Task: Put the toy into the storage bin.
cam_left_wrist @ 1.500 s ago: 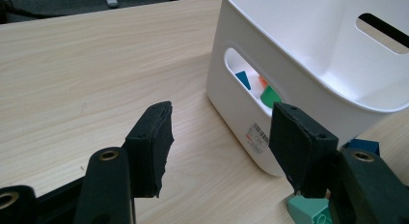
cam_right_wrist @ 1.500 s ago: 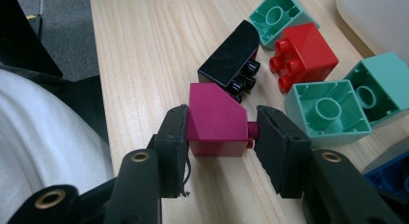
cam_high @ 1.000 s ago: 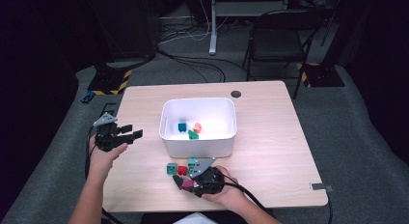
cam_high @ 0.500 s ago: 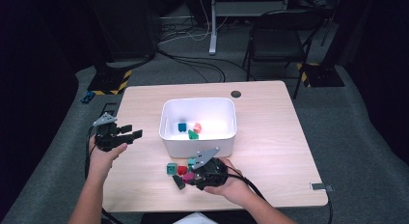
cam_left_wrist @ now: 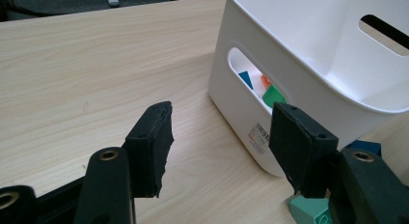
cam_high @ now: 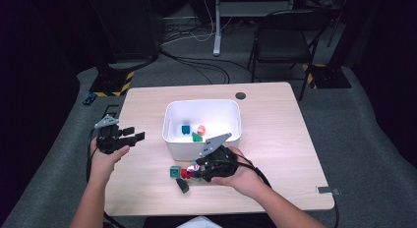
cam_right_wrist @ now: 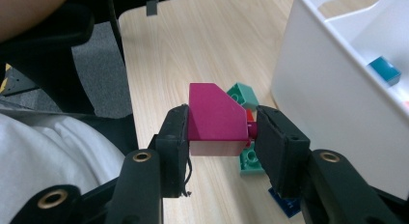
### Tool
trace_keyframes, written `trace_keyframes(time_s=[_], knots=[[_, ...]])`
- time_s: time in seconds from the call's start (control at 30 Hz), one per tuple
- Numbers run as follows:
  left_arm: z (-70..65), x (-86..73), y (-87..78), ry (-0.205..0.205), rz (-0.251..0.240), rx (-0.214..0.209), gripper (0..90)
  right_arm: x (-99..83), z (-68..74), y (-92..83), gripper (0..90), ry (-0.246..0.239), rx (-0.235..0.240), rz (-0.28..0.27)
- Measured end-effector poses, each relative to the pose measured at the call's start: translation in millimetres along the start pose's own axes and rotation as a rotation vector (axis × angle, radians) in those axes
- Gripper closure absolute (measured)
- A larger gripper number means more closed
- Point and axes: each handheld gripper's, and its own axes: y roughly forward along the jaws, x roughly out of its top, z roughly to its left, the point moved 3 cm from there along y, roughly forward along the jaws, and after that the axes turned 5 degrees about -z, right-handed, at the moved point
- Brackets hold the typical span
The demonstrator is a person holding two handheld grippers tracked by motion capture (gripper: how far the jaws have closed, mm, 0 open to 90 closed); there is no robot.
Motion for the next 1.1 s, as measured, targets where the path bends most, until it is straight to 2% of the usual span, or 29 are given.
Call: trace_keyframes(time_s=[0.13, 0.4, 0.6, 0.87, 1.1], knots=[[0.0, -0.1, 0.5, -0.002, -0.009, 0.002, 40.7, 14.5, -3.9, -10.5, 56.3, -0.017, -0.014, -0.010], [0.6, 0.3, -0.3, 0.000, -0.004, -0.002, 40.7, 38.2, -17.3, -26.1, 56.3, -0.007, -0.035, -0.027], [1.0, 0.7, -1.0, 0.000, -0.002, -0.005, 40.8, 52.9, -33.8, -31.3, 56.3, 0.009, -0.056, -0.025], [0.5, 0.6, 0.2, 0.001, -0.003, -0.009, 40.8, 69.3, -56.8, -29.6, 56.3, 0.022, -0.095, -0.028], [1.0, 1.1, 0.0, 0.003, -0.006, -0.013, 40.8, 77.3, -78.0, -16.0, 56.3, 0.045, -0.129, -0.027]])
